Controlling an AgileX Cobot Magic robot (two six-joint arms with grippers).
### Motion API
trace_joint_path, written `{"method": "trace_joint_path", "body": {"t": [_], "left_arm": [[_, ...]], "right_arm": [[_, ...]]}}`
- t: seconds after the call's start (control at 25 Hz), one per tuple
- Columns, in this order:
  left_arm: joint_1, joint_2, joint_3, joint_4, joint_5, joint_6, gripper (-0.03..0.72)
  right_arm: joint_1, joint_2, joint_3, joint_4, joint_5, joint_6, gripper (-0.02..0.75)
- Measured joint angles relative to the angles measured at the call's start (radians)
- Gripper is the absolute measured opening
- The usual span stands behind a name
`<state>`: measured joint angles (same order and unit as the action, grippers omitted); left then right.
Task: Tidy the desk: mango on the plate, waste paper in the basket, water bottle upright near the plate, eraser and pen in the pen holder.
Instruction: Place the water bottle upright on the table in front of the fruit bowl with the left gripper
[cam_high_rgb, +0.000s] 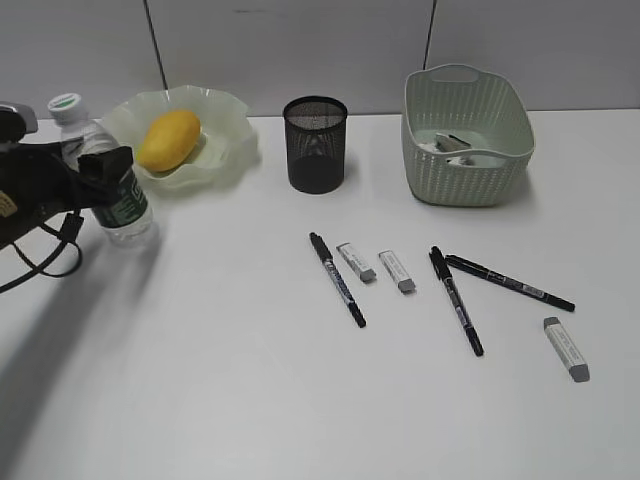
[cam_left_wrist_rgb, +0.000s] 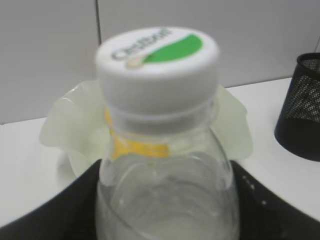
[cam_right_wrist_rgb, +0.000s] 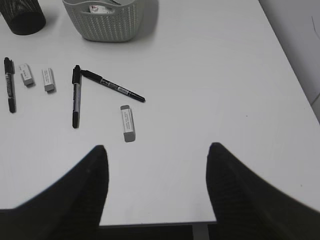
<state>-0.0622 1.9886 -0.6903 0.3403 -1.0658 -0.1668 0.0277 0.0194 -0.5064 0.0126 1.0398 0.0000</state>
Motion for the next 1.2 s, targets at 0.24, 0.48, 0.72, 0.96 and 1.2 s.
{"method": "trace_joint_path", "body": {"t": [0.24, 0.48, 0.72, 0.96, 1.2], "left_arm": [[0.0, 0.001, 0.0, 0.052, 0.002, 0.0, 0.531], [0.0, 0.001, -0.001, 0.124, 0.001, 0.0, 0.565], [0.0, -0.008, -0.001, 0.133, 0.017, 0.0, 0.591], [0.0, -0.077, -0.001, 0.133, 0.111, 0.0, 0.592], [0.0, -0.141, -0.001, 0.173, 0.247, 0.0, 0.592]], "right_arm": [[0.0, 0.0, 0.0, 0.0, 0.0, 0.0, 0.489], [0.0, 0.0, 0.0, 0.0, 0.0, 0.0, 0.489], [0.0, 0.0, 0.0, 0.0, 0.0, 0.0, 0.489], [0.0, 0.0, 0.0, 0.0, 0.0, 0.0, 0.489], [0.0, 0.0, 0.0, 0.0, -0.001, 0.0, 0.489]]}}
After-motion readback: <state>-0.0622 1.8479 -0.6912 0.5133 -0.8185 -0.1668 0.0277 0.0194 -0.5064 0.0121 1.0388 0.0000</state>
